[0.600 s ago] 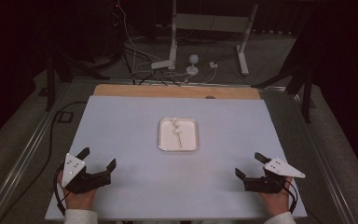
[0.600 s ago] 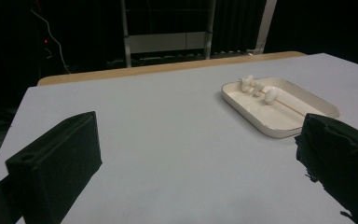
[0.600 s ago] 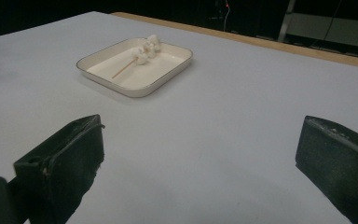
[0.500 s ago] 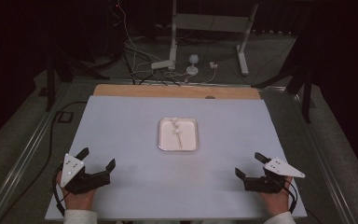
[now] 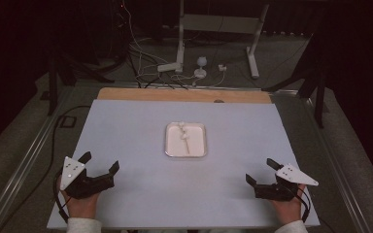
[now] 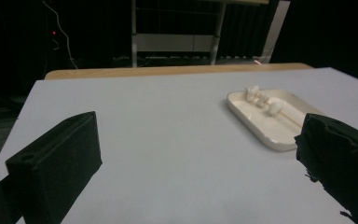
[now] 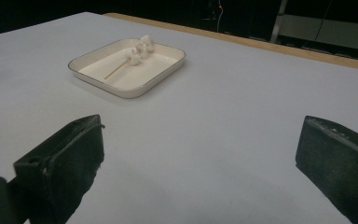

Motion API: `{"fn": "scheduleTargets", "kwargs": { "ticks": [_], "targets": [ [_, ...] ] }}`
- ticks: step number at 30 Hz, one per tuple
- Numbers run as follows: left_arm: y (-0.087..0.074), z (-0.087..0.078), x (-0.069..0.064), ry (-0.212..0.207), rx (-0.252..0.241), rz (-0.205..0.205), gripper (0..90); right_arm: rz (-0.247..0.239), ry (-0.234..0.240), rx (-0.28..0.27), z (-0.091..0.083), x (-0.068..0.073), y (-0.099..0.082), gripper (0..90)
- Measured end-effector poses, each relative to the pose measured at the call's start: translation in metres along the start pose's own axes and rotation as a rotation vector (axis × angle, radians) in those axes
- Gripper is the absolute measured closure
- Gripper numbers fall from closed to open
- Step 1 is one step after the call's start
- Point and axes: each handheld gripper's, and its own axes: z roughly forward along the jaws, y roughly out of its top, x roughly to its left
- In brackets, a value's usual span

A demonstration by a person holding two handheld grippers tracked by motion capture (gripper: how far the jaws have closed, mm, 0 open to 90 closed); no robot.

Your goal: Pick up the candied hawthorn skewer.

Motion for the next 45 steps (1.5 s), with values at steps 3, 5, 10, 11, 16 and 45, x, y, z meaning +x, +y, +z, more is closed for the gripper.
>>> {"fn": "scheduleTargets", "kwargs": {
  "ticks": [3,5,10,11,16,45],
  "targets": [
    [0.007,0.002,0.0,-0.006,0.002,0.007,0.7,0.004,-0.001,0.0,0.0,0.0,0.0,0.9],
    [0.011,0.005,-0.001,-0.011,0.003,0.004,0.7,0.002,-0.004,0.0,0.001,0.0,-0.001,0.9],
    [0.02,0.013,-0.002,-0.028,0.003,-0.008,0.7,0.001,-0.006,0.004,0.001,0.0,-0.001,0.9],
    [0.021,0.015,-0.002,-0.032,0.003,-0.008,0.7,-0.001,-0.008,0.005,0.001,0.0,-0.001,0.9],
    [0.027,0.021,-0.002,-0.06,-0.013,-0.017,0.7,-0.01,-0.013,0.002,0.001,0.001,-0.001,0.9],
    [0.045,0.076,-0.024,-0.091,0.031,-0.002,0.7,-0.019,-0.021,0.012,0.003,0.002,-0.001,0.9]
  ]
}}
